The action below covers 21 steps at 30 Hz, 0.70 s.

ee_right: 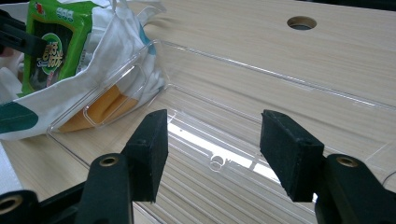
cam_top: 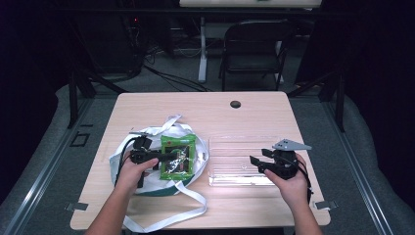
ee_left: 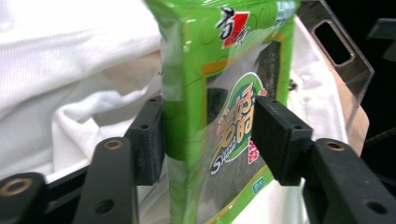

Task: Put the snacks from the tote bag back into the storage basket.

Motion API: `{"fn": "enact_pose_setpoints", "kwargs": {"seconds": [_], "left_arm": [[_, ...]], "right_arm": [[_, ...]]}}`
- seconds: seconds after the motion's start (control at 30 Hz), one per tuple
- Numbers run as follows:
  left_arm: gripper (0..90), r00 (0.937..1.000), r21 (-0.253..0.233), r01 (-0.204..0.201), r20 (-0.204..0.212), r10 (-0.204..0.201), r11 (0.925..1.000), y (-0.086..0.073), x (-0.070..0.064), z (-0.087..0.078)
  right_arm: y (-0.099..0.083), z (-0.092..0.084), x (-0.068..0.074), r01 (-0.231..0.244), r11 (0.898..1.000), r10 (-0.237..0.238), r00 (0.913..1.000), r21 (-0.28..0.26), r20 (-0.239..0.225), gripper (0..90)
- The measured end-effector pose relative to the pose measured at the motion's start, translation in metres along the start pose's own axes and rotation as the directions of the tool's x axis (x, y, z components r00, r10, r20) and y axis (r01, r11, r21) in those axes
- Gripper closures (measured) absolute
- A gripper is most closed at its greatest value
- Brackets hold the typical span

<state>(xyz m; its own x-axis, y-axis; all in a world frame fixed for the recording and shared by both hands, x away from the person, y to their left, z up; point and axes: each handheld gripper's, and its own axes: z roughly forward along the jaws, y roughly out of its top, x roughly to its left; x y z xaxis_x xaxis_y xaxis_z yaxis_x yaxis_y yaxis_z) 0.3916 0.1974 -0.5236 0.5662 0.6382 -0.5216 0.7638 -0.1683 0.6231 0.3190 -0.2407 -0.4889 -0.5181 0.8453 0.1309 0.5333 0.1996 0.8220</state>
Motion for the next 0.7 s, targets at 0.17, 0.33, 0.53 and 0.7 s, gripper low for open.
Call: {"fn": "enact_pose_setpoints", "kwargs": {"seconds": [0.17, 0.33, 0.53, 0.7], "left_arm": [[54.3, 0.9983, -0.012, -0.053, 0.022, 0.053, 0.9985, 0.003, -0.006, -0.008], [58.6, 0.9970, -0.008, -0.073, 0.026, 0.073, 0.9973, 0.003, -0.008, -0.012], [61.9, 0.9956, 0.005, -0.085, 0.041, 0.085, 0.9963, 0.003, -0.009, -0.014], [63.2, 0.9934, 0.032, -0.106, 0.046, 0.105, 0.9938, 0.001, -0.011, -0.015]], "right_arm": [[0.000, 0.001, 0.000, -0.003, 1.000, 0.003, 1.0000, -0.007, -0.001, 42.0], [0.001, 0.002, 0.000, -0.006, 1.000, 0.006, 1.0000, -0.003, -0.004, 41.9], [0.002, 0.003, -0.001, -0.001, 1.000, 0.001, 1.0000, 0.000, -0.006, 41.9], [0.002, 0.004, -0.001, -0.005, 1.000, 0.005, 1.0000, -0.007, -0.008, 42.0]]}}
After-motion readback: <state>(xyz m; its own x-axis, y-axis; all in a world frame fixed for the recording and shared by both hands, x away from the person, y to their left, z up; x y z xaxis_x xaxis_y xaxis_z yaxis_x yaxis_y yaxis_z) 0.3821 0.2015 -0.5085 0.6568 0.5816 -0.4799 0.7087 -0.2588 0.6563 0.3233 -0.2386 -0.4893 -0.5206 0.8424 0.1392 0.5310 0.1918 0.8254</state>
